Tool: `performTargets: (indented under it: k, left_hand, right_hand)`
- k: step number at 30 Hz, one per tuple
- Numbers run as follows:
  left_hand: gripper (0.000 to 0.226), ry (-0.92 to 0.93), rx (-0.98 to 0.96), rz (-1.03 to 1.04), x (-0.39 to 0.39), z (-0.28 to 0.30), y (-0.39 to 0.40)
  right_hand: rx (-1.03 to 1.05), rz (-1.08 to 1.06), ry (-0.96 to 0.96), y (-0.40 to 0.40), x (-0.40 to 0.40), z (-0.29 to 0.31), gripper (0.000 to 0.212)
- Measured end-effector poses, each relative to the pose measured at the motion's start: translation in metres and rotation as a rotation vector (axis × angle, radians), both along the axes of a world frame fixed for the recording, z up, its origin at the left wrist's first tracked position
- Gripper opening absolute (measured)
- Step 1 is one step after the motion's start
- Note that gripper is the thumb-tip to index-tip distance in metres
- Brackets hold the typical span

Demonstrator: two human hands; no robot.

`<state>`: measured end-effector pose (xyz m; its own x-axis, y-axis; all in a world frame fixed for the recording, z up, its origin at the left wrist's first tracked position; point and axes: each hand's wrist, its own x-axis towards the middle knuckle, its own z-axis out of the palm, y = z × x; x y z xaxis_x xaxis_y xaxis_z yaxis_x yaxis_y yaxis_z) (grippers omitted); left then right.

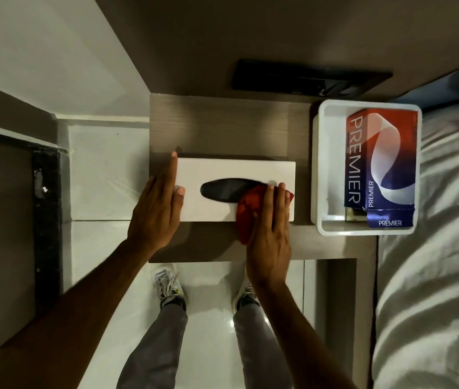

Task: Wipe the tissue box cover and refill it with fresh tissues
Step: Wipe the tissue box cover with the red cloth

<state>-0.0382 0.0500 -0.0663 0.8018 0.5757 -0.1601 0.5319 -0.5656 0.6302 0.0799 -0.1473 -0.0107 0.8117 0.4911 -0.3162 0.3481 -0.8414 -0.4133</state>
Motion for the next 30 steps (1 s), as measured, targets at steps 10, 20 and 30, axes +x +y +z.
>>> performTargets:
  k: [10, 20, 30]
  left_hand:
    - [0.061, 0.028, -0.013, 0.015, 0.000, -0.003, 0.000]
    - [0.062, 0.020, -0.011, 0.012, 0.000, -0.001, 0.000]
    - [0.064, 0.001, -0.015, 0.006, 0.001, 0.004, -0.001]
  right_hand:
    - [0.063, -0.188, -0.052, 0.011, 0.042, 0.023, 0.072]
    - [0.070, -0.092, -0.107, 0.000, 0.042, 0.034, 0.061]
    - [0.112, -0.075, -0.317, 0.010, 0.034, 0.038, 0.049]
